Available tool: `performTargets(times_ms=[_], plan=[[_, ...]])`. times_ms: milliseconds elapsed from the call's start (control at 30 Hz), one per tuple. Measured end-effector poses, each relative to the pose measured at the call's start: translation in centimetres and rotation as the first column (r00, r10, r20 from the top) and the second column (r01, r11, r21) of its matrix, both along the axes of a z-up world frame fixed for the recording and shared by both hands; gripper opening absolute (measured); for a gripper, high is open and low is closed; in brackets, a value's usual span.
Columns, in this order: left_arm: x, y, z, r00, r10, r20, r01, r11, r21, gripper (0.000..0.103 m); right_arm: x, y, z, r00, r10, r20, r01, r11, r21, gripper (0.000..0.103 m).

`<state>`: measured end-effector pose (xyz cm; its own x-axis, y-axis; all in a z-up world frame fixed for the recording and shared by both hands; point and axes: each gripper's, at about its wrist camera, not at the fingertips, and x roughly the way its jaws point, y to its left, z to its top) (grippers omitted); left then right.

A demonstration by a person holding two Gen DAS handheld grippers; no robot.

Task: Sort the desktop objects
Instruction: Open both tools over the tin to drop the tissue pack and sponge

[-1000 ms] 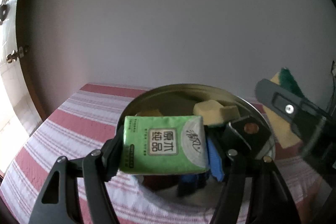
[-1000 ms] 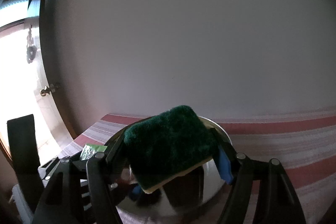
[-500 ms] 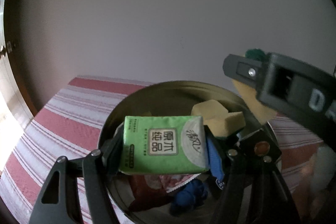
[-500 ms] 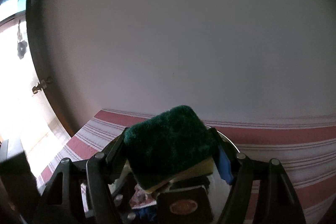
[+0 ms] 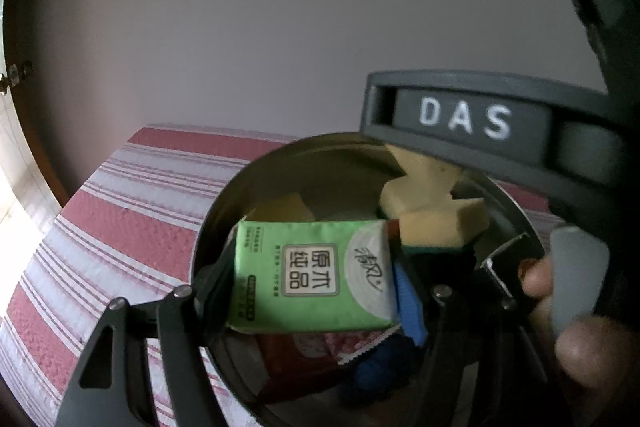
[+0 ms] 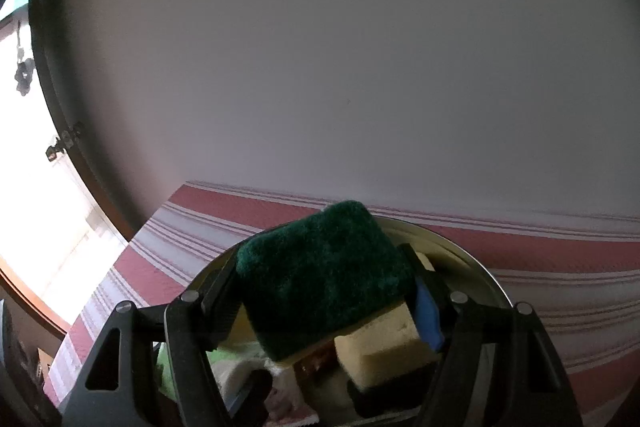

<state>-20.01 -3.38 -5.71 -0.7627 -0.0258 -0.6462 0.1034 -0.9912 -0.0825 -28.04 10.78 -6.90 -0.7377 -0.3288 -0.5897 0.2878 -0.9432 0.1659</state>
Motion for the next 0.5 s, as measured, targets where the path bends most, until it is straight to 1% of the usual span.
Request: performTargets(times_ms=[167,300,500], plan=[[-0.3,0.3,-0.5,1.0,-0.013,0.023,0.013,1.0,-0.008,0.068,-1.9,-0.4,-0.6,0.999,0.001,0.044,-0.003,0.998,0.056,0.074],[-0.7,0.5,-0.9,0.999,-0.027,0.04,0.027,1.0,-0.014,0.068,-3.1,-0.6,-0.6,0.999,-0.009,0.045,0.0,0.984,0.181,0.073],[-0.9,0.9,-1.2,0.998,-0.03,0.049,0.032,0.999,-0.038,0.068,-4.8,-0.2,-1.8,0.994,0.008,0.107,-0.027,0.983,0.183,0.074]])
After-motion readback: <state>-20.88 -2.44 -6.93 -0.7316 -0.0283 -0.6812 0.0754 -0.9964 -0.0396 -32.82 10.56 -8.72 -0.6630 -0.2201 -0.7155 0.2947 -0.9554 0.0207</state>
